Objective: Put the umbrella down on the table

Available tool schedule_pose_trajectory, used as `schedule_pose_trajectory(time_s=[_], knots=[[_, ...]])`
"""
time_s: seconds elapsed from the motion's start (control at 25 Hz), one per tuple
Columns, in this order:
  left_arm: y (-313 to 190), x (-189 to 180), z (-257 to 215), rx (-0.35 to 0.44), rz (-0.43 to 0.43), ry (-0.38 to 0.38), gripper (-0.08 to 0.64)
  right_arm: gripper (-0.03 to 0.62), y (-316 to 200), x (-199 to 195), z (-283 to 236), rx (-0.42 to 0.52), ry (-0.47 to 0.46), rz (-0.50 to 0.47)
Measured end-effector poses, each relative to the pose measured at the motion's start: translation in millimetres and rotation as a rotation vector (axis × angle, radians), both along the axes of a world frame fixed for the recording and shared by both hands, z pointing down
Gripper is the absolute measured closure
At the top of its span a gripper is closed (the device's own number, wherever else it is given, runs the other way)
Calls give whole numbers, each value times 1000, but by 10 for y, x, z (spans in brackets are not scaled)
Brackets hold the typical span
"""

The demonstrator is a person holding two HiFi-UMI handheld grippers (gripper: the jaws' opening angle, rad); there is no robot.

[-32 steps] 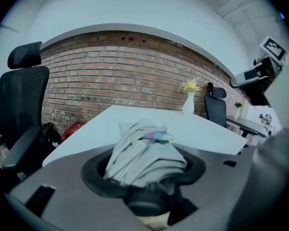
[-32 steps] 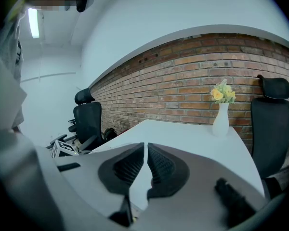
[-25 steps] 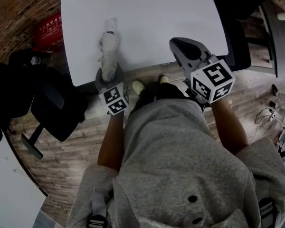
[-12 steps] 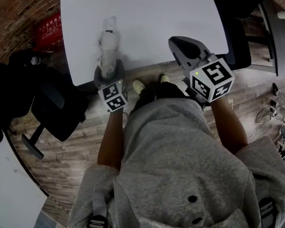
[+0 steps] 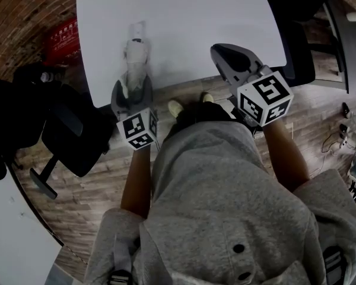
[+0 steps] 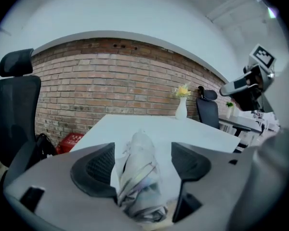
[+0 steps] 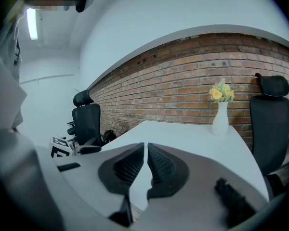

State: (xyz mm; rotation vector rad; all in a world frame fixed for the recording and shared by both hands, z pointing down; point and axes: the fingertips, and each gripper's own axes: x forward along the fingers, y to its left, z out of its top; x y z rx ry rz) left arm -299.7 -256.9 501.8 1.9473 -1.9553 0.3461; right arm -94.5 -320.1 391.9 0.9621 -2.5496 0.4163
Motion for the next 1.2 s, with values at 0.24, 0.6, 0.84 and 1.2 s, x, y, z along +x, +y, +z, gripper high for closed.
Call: schedule_pose_trajectory(time_s=[0.24, 0.6, 0.84, 1.2], knots=[[-18, 13, -519, 87, 5, -61, 210, 554, 10, -36, -3, 5, -11, 8], [4, 341, -1115, 198, 114, -106, 459, 554, 63, -13, -53, 22, -25, 19], [39, 375, -1171, 149, 68, -54, 536, 554, 102, 74, -109, 35, -34, 29], [264, 640, -1278, 74, 3, -56, 541, 554, 365, 443, -220, 69, -25, 42]])
